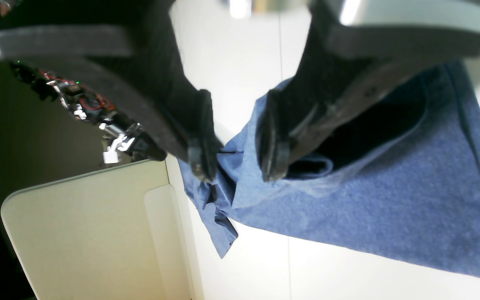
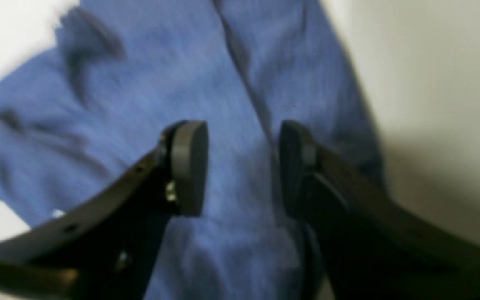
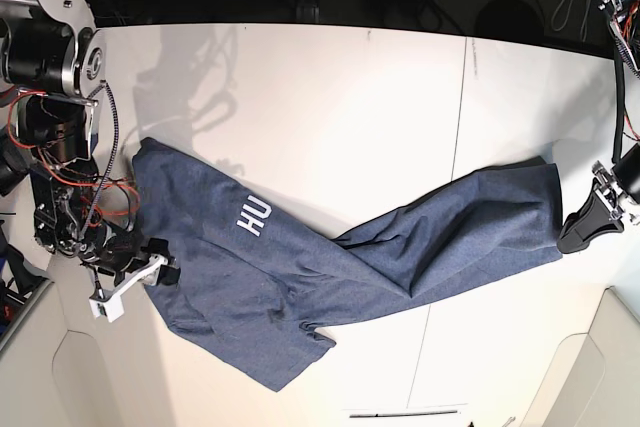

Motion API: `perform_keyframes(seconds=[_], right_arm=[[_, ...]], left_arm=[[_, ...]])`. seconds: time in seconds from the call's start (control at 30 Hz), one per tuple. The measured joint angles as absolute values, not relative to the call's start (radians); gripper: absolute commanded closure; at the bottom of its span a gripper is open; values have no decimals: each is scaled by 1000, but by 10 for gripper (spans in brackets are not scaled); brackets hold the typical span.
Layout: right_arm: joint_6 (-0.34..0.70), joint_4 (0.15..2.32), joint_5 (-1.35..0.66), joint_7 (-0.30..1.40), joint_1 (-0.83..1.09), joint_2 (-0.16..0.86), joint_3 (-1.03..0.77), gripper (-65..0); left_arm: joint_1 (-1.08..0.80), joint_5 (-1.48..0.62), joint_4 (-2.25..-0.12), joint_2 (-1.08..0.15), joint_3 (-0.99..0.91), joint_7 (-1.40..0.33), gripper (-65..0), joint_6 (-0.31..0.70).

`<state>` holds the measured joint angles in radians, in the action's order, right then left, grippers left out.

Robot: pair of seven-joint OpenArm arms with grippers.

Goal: Layout the t-shirt on the table in an organized manner, then fold the t-shirt properly
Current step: 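Grasp the shirt hem with the right gripper and drag it outward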

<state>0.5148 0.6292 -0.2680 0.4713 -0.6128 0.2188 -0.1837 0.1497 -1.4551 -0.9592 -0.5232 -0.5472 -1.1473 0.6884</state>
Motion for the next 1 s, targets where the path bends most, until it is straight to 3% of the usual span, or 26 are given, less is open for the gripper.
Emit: perform_keyframes(seconds=[0.47, 0.63, 0.77, 1.0], right_arm=[[472, 596, -221, 432, -601, 201, -184, -271], [472, 596, -220, 430, -582, 165, -184, -178], [472, 596, -221, 380, -585, 163, -184, 0], [472, 596, -222, 320, -585, 163, -184, 0]], left_arm=[[150, -1455, -959, -523, -547, -1147, -226, 688], [150, -1455, -959, -523, -547, -1143, -226, 688], [150, -1455, -959, -523, -547, -1144, -226, 688], [150, -1455, -959, -523, -547, -1144, -226, 688]])
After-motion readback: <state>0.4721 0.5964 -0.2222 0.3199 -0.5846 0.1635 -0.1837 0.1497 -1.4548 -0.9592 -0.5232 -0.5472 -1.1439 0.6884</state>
